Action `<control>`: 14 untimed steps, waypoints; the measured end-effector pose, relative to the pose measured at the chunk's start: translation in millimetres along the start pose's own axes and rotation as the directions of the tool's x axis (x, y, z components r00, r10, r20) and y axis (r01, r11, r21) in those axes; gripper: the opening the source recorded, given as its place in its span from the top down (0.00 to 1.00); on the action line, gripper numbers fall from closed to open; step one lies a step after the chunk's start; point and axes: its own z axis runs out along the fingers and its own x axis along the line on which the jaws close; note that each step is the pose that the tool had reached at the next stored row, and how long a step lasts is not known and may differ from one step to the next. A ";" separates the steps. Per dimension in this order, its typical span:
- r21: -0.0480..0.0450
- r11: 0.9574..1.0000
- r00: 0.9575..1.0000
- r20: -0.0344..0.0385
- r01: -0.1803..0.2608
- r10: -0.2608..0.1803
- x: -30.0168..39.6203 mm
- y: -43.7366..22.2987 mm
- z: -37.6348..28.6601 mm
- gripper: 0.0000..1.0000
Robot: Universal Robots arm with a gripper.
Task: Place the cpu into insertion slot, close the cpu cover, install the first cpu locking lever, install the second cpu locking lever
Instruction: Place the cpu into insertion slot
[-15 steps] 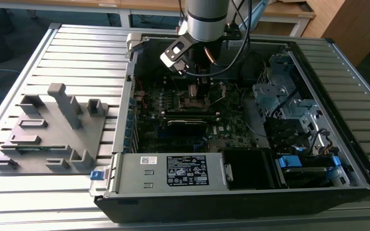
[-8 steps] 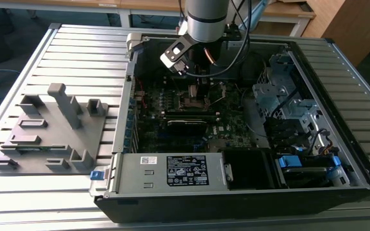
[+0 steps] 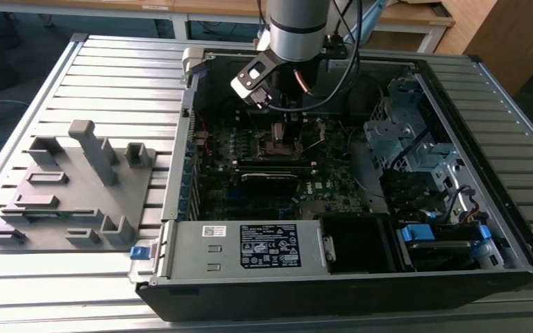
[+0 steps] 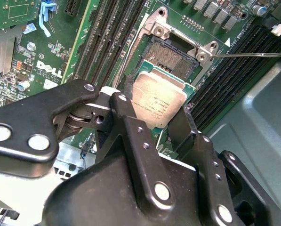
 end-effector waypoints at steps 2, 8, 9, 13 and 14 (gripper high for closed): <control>0.000 1.000 1.000 0.000 0.000 0.000 0.0 0.0 0.0 0.46; 0.000 1.000 1.000 0.000 0.000 0.000 0.0 0.0 0.3 0.46; 0.000 1.000 1.000 0.000 0.000 0.000 0.0 0.0 0.6 0.46; 0.000 1.000 1.000 0.000 0.000 0.000 -0.1 -0.3 3.8 0.46; 0.000 1.000 1.000 0.000 0.000 0.000 -0.1 -0.3 3.9 0.46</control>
